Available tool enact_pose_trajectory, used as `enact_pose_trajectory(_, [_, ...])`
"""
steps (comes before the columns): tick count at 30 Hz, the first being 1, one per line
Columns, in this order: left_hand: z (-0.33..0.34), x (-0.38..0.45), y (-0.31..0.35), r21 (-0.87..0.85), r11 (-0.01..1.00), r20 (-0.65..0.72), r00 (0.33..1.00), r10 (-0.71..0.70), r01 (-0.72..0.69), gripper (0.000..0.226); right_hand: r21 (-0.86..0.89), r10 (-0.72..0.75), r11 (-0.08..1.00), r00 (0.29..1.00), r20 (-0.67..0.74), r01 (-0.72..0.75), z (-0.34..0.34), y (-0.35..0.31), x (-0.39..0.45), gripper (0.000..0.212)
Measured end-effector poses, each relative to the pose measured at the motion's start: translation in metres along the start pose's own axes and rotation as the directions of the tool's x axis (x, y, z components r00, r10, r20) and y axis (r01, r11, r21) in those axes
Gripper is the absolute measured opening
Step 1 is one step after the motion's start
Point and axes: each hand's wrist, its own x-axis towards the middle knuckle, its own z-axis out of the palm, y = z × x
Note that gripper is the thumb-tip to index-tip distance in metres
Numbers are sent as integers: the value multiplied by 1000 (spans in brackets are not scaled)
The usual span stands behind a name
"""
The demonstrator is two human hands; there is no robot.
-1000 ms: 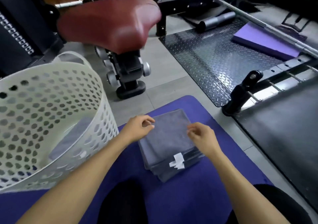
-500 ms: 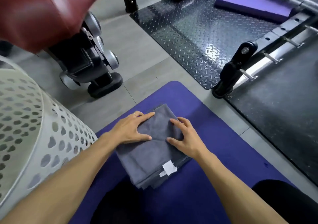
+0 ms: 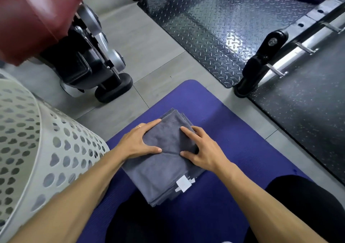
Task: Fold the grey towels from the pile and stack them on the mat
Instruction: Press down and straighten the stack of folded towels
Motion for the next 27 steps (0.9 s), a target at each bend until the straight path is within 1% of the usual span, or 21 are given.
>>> enact_pose_trajectory(1, [-1, -3, -3, -62, 998, 3, 1000, 2, -1, 97, -1, -23, 1000, 1000, -16, 23, 1, -1, -3, 82])
enact_pose_trajectory(2, [-4, -7, -7, -137, 990, 34, 999, -2, 6, 95, -6, -48, 999, 999, -21, 48, 3, -2, -4, 81])
enact_pose_trajectory(3, [-7, -9, -10, -196, 980, 97, 995, 3, 16, 94, -7, -63, 998, 998, -20, 63, 5, -2, -6, 81])
enact_pose_trajectory(5, [-10, -13, -11, -233, 971, 208, 978, 7, 43, 93, 12, -51, 999, 998, 24, 50, 6, -2, -7, 81])
enact_pose_trajectory(6, [-9, -15, -9, -225, 973, 218, 976, -3, 53, 94, 39, -19, 999, 998, 62, 17, 6, -2, -5, 81])
enact_pose_trajectory(9, [0, -17, -4, -195, 979, 144, 989, -24, 53, 99, 115, 51, 991, 986, 160, -70, 3, 2, 1, 84])
enact_pose_trajectory(12, [2, -19, -3, -83, 996, 92, 995, -36, 43, 105, 101, 30, 994, 979, 200, -51, 0, 6, 5, 86])
enact_pose_trajectory(13, [3, -22, -4, -53, 998, 82, 996, -32, 36, 106, 78, 11, 997, 982, 190, -27, 0, 6, 4, 86])
enact_pose_trajectory(15, [5, -30, -4, -11, 1000, 45, 999, -20, 21, 106, 28, -51, 998, 992, 117, 48, 4, 6, 0, 85])
enact_pose_trajectory(17, [9, -37, -5, 2, 1000, -30, 1000, 7, -7, 101, -12, -112, 994, 992, 57, 113, 8, 6, -2, 83])
enact_pose_trajectory(20, [15, -40, -7, 8, 997, -142, 987, 72, -71, 89, -84, -184, 979, 983, 2, 183, 12, 6, -4, 78])
enact_pose_trajectory(22, [20, -43, -7, 40, 995, -174, 979, 102, -97, 78, -120, -205, 972, 979, -11, 202, 14, 5, -5, 72])
enact_pose_trajectory(24, [23, -46, -6, 126, 988, -169, 979, 113, -92, 66, -108, -180, 978, 983, 22, 181, 13, 3, -2, 68])
enact_pose_trajectory(27, [19, -42, 4, 188, 982, -138, 990, 42, -16, 60, -5, -20, 1000, 994, 107, 20, 5, -5, 2, 68])
